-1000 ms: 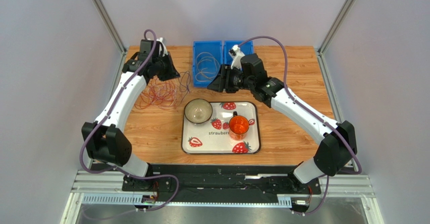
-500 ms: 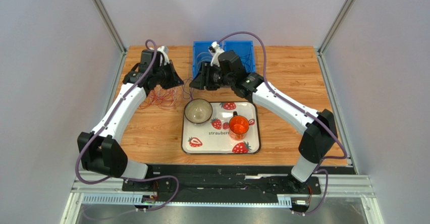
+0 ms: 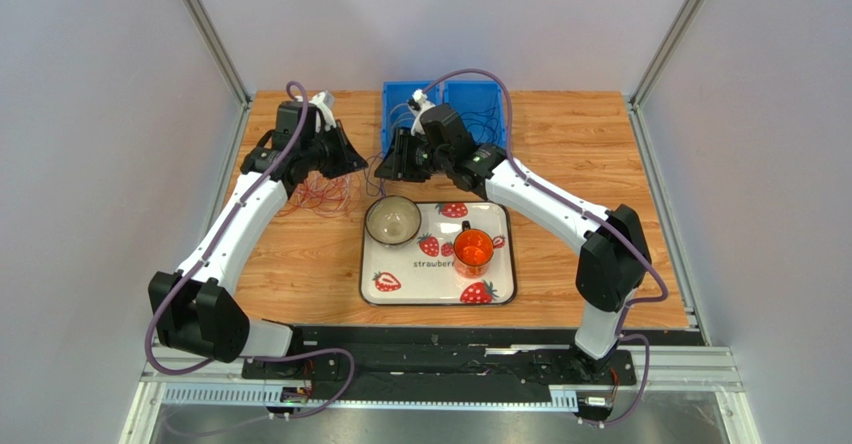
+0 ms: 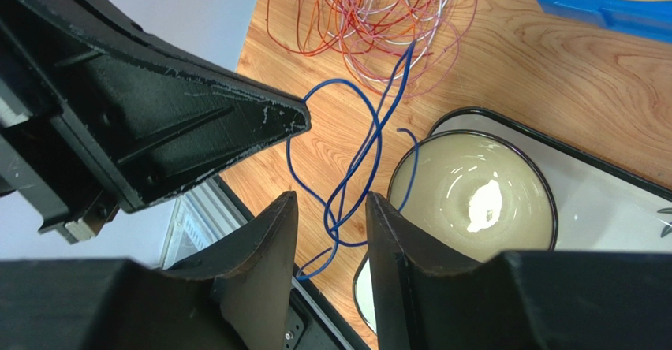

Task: Untangle the cables
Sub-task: Place the cable in the bin.

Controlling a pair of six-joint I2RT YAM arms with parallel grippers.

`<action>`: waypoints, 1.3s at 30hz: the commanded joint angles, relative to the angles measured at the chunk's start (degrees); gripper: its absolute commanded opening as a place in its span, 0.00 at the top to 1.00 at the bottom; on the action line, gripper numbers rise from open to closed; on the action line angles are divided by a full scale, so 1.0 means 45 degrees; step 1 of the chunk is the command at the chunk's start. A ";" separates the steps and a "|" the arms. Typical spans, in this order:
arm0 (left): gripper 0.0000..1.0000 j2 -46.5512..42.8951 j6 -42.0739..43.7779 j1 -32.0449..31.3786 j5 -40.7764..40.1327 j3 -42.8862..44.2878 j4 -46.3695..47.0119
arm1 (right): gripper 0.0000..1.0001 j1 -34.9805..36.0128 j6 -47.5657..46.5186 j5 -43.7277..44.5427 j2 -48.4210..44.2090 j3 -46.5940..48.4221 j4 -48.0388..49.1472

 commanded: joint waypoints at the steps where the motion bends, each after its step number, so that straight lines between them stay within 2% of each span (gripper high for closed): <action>1: 1.00 -0.0525 -0.0193 -0.0116 0.0256 -0.0127 0.0511 | 0.60 0.0128 0.0142 0.0202 0.0274 0.0632 0.0267; 7: 1.00 -0.0662 -0.0193 -0.0175 0.0276 -0.0069 0.0453 | 0.60 0.0244 -0.0151 0.0415 0.0723 0.0945 -0.0413; 11: 1.00 -0.0896 -0.0057 -0.0194 0.0159 0.0010 0.0297 | 0.70 0.0245 -0.0424 0.0885 0.0802 0.0808 -0.0923; 15: 1.00 -0.0994 0.0275 -0.0194 -0.0309 0.0633 -0.0386 | 0.70 0.0245 -0.0912 0.1587 0.0530 0.0633 -0.1548; 19: 1.00 -0.1365 0.0276 -0.0194 0.0021 0.1453 -0.0700 | 0.70 0.0070 -0.1148 0.2311 0.0314 0.0165 -0.1744; 29: 1.00 -0.2536 -0.0076 -0.0194 0.1154 0.2684 -0.1051 | 0.72 -0.0146 -0.1265 0.2058 0.0548 0.0144 -0.1725; 39: 1.00 -0.2459 -0.0076 -0.0175 0.1624 0.4033 -0.1345 | 0.71 -0.0126 -0.2065 0.1024 -0.0369 0.0242 -0.1023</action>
